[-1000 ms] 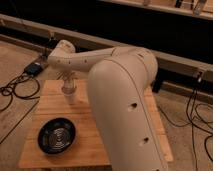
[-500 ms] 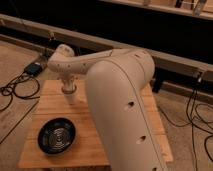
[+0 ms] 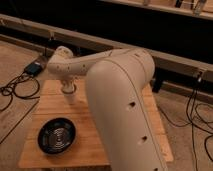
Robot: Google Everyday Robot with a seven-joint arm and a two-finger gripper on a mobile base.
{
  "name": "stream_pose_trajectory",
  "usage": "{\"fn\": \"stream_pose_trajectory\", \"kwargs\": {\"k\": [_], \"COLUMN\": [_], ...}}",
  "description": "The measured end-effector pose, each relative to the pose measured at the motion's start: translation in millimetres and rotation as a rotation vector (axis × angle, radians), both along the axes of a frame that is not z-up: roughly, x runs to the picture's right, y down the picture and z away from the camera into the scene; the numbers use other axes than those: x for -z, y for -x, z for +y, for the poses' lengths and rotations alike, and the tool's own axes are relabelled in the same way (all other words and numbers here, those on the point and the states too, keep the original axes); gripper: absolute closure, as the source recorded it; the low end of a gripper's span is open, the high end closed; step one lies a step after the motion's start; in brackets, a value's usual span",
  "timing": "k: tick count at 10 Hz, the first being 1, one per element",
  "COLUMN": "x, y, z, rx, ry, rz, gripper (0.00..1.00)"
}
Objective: Place the white sponge in the ceramic cup
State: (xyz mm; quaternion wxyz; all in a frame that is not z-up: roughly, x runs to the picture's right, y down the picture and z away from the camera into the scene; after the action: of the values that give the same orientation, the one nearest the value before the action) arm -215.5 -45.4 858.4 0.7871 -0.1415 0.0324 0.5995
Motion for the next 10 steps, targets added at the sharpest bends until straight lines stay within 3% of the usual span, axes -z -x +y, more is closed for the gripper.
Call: {"fn": "stream_pose_trajectory", "kwargs": {"k": [3,10], "x": [2.8,7.2], "y": [-5.3,-6.7], "z": [0.5,4.5], "rx": [0.007,0.009], "ry": [-0.010,-0.016], "rz": [0.011,0.015], "gripper": [0.29,0.27]}}
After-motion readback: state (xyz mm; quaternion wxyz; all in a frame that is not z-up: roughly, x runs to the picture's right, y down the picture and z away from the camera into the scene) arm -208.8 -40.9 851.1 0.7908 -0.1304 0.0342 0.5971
